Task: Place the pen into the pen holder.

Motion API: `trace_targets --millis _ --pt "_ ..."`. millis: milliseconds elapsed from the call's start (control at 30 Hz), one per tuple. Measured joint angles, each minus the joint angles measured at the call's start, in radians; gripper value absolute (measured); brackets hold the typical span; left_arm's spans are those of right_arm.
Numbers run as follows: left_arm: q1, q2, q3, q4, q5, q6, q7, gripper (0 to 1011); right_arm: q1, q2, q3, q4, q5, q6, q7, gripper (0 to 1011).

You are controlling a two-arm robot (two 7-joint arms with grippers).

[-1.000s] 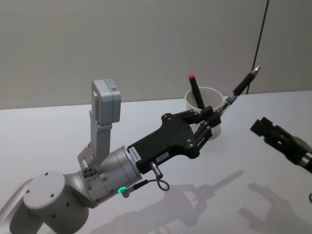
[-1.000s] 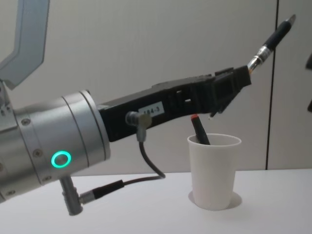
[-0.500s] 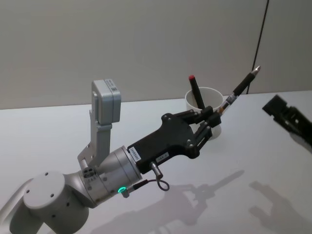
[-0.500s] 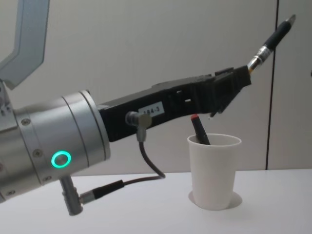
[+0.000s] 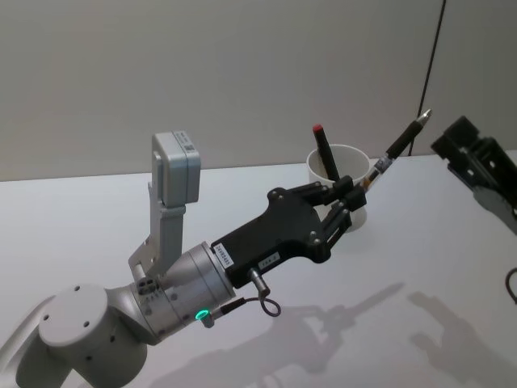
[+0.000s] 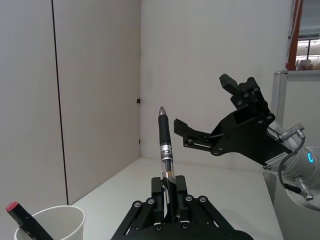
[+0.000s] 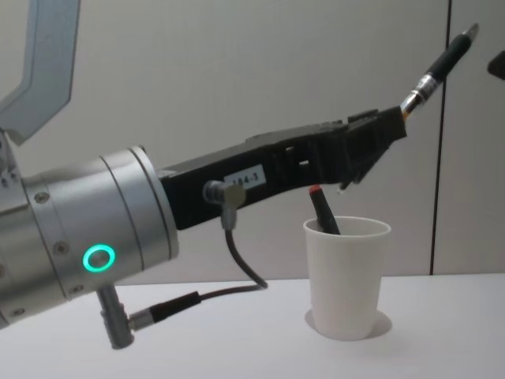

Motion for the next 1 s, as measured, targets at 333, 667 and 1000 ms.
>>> trace_targets --millis 333,667,1000 --pt "0.000 0.000 0.000 0.000 0.000 0.000 0.000 161 0.019 -0.012 -0.019 0.000 -0.002 -0.011 -0.017 1002" --pt "0.000 0.000 0.000 0.000 0.000 0.000 0.000 161 0.026 -0.014 -0.034 0.004 -0.003 -0.021 -0.025 1002" --pt "0.000 0.000 0.000 0.000 0.000 0.000 0.000 161 0.029 -0.012 -0.045 0.010 0.000 -0.028 -0.025 1002"
